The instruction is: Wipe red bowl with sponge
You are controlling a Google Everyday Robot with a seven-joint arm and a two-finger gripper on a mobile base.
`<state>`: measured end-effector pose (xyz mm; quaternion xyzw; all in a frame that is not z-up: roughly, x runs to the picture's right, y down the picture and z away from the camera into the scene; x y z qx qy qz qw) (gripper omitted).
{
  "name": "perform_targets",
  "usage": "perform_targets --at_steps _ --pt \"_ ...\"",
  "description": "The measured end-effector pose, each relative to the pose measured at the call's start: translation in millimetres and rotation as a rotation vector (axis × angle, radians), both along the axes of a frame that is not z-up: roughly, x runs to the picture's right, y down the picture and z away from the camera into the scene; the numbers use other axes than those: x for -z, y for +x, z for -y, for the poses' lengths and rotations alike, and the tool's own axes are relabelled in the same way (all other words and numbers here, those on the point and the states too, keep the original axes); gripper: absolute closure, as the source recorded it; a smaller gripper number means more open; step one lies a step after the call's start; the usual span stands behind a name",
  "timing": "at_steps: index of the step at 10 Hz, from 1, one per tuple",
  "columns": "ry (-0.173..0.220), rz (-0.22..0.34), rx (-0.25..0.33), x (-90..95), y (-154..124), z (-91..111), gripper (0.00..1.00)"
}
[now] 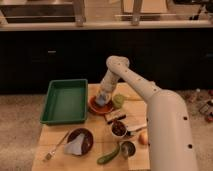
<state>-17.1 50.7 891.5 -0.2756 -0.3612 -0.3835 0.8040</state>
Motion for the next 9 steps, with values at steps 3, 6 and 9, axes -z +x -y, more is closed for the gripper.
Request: perform_targets --at_steps 3,6,9 --pt "0.007 0.047 0.024 -0.2 -20 3 1.00" --pt "0.006 0.110 0.067 8.1 -42 -2 1.00" --pt "0.014 0.157 0.114 28.2 -54 -11 1.00"
